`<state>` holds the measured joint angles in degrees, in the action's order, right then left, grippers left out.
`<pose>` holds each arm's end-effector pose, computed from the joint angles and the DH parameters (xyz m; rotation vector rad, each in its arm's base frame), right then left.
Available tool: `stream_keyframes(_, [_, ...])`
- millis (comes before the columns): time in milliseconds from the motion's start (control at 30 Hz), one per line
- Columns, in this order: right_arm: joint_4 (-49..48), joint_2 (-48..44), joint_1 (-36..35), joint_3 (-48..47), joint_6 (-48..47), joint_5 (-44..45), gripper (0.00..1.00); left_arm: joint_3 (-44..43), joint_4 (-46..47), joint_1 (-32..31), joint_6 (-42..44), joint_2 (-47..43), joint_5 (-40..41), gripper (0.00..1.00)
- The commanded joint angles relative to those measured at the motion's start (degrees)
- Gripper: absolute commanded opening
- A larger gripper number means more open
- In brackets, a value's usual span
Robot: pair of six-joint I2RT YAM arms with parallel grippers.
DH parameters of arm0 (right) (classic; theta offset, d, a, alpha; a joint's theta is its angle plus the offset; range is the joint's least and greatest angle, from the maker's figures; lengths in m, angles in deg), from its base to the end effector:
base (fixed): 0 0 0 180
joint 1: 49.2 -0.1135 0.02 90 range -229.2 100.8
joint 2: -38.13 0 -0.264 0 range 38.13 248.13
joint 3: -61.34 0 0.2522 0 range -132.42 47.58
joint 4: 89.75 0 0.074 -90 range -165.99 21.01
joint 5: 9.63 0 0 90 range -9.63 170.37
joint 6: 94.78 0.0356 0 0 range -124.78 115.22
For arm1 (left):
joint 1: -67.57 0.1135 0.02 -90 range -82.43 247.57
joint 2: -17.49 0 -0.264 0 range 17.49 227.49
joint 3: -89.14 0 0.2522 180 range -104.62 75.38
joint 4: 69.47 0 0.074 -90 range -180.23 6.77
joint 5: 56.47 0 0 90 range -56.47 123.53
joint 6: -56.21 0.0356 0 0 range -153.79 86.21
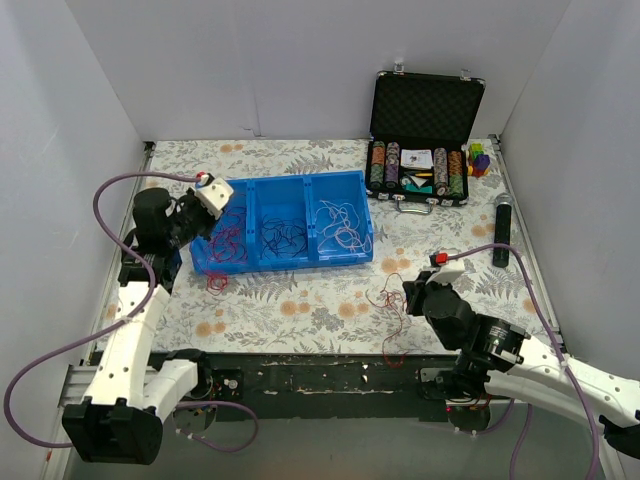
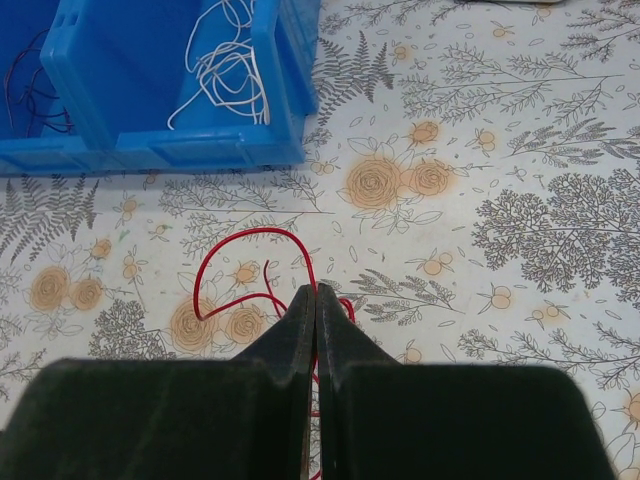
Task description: Untangle the cables
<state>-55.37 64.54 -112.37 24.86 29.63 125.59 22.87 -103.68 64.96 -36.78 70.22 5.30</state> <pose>0.0777 0.0976 0.2342 0.0220 1.8827 0.3842 0.2029 -0.0261 0.3454 0.3233 1.8963 -0.5400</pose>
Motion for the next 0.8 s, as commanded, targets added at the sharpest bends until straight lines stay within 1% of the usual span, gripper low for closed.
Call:
stream_keyframes(0, [-4.1, 0.48, -0.28, -0.22, -0.93, 0.05, 0.01, -6.71, 3.74, 0.15, 1.58, 2.98, -2.71, 0.0])
stream_keyframes(133, [-4.63, 0.66, -0.28, 0.22, -0.4, -0.56, 0.01, -10.41, 8.48, 0.15, 1.14, 6.94, -1.83, 0.0])
stream_keyframes(267, [-4.36, 0.31, -0.37, 0.22, -0.31, -0.39, 0.01, -11.65, 8.76, 0.15, -0.35, 11.33, -1.31, 0.0])
stream_keyframes(400, [-3.84, -0.4, -0.28, 0.13, -0.4, -0.04, 0.01, -8.32, 9.54, 0.06, 0.08, 12.75, -0.34, 0.0])
stream_keyframes(533, [-3.66, -0.92, -0.28, 0.22, -0.4, -0.21, 0.01, -3.31, 14.63, 0.15, -0.7, 14.15, 1.41, 0.0])
stream_keyframes(567, [-3.75, -0.93, -0.28, 0.22, -0.31, -0.21, 0.01, -3.3, 15.34, 0.15, -1.58, 15.29, 2.03, 0.04])
stream_keyframes(600, [-3.83, -0.84, -0.28, 0.22, -0.23, -0.39, 0.01, -3.82, 15.7, 0.06, -2.72, 16.69, 2.73, 0.12])
stream_keyframes(633, [-3.83, -0.84, -0.19, 0.13, -0.22, -0.47, 0.01, -4.96, 15.79, 0.15, -3.95, 17.92, 3.26, 0.29])
stream_keyframes(667, [-3.92, -0.75, -0.28, 0.13, -0.31, -0.39, 0.01, -6.62, 15.18, 0.15, -5.26, 19.41, 3.35, 0.5])
stream_keyframes(700, [-3.84, -0.75, -0.28, 0.05, -0.23, -0.47, 0.01, -8.9, 13.96, 0.15, -6.32, 20.56, 3.09, 0.75])
stream_keyframes(733, [-3.83, -0.66, -0.28, -0.04, -0.31, -0.56, 0.01, -11.01, 12.73, 0.15, -7.64, 21.79, 2.66, 0.89])
stream_keyframes(767, [-3.83, -0.84, -0.28, -0.04, -0.23, -0.65, 0.01, -13.99, 10.97, 0.15, -8.87, 22.5, 1.78, 0.97])
